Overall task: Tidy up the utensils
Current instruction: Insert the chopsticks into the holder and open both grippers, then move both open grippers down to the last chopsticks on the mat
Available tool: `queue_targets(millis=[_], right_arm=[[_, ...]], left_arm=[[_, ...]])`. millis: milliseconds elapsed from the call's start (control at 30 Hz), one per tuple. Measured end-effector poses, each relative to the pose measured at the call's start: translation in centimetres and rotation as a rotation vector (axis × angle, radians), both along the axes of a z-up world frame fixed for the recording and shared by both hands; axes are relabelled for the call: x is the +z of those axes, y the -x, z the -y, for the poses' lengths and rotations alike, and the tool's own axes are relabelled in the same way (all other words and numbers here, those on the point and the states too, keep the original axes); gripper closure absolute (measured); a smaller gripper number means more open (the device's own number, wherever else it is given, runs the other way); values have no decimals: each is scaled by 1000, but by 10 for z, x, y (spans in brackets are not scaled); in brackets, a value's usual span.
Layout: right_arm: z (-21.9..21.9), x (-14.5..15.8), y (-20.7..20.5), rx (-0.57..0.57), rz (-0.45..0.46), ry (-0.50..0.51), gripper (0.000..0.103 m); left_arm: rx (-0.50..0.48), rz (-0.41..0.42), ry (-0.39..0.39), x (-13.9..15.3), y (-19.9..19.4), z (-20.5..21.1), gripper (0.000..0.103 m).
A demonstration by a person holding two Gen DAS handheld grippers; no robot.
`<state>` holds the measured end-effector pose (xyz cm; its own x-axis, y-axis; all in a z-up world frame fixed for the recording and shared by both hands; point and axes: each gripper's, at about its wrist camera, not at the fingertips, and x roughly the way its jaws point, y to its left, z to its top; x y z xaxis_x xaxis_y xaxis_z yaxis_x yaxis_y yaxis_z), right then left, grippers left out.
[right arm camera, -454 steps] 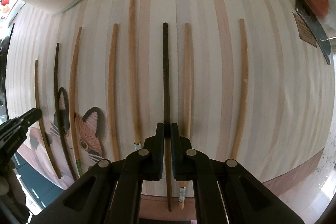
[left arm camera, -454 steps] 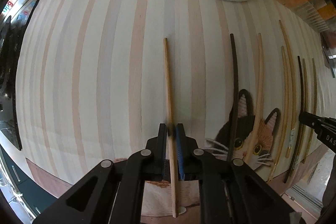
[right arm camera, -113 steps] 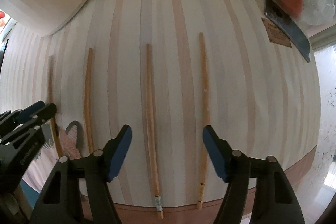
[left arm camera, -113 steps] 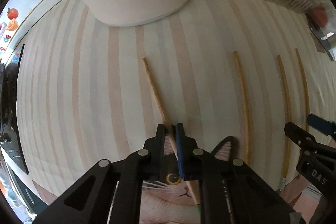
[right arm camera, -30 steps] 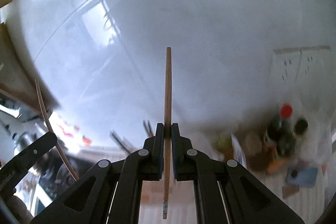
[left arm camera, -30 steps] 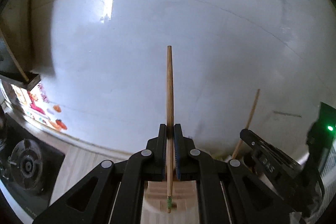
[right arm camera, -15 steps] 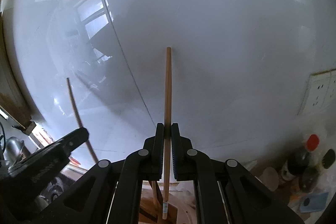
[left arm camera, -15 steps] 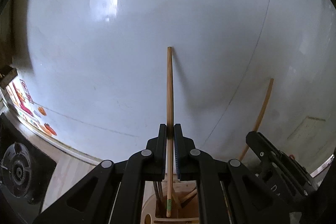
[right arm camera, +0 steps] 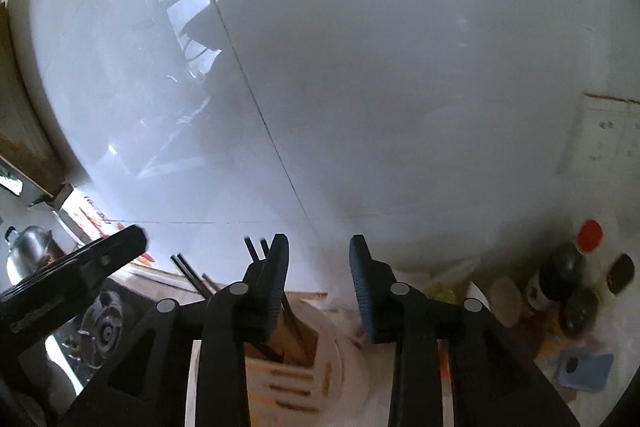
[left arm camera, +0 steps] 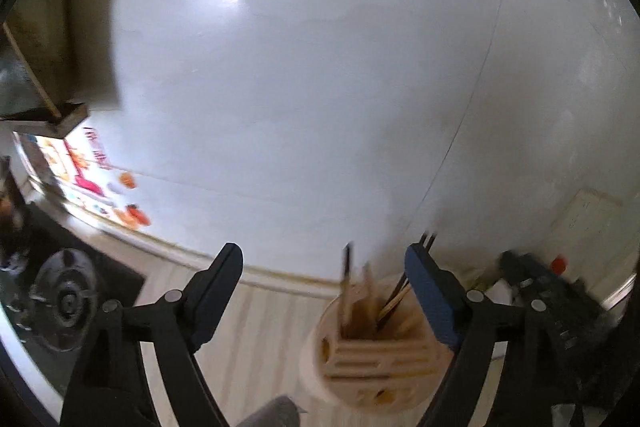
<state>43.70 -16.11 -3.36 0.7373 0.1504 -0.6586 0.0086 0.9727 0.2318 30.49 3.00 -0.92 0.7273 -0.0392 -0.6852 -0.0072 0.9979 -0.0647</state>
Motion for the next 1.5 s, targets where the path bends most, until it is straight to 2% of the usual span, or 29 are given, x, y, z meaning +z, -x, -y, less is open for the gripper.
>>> queue_targets(millis=[33, 67, 200, 500, 567, 767, 933, 1133, 1333, 1500], right_arm=[[2, 0, 5, -12, -10, 11, 65], [4, 1, 10, -18, -15, 11, 64], [17, 3, 36, -71, -37, 32, 47], [61, -4, 96, -198, -102, 41, 13], [69, -10, 106, -212, -121, 35, 9], [103, -47, 142, -254, -243, 64, 9], [120, -90, 167, -276, -373, 93, 11], [134, -142, 189, -263, -520, 110, 29], [144, -189, 203, -247, -636, 111, 37], [152, -217, 213, -238, -700, 103, 41]], left_arm=[[4, -7, -13, -1, 5, -1, 14], [5, -12, -29, -3, 10, -2, 1], [21, -28, -78, -13, 29, 6, 0], [-2, -119, -73, -40, 62, 15, 0], [-13, -141, -71, -48, 71, 22, 0], [-50, -242, -99, -94, 91, 47, 0], [-85, -323, -141, -133, 102, 71, 0], [-140, -449, -170, -183, 116, 105, 0], [-185, -560, -194, -227, 124, 137, 2], [-218, -628, -205, -254, 131, 157, 14]])
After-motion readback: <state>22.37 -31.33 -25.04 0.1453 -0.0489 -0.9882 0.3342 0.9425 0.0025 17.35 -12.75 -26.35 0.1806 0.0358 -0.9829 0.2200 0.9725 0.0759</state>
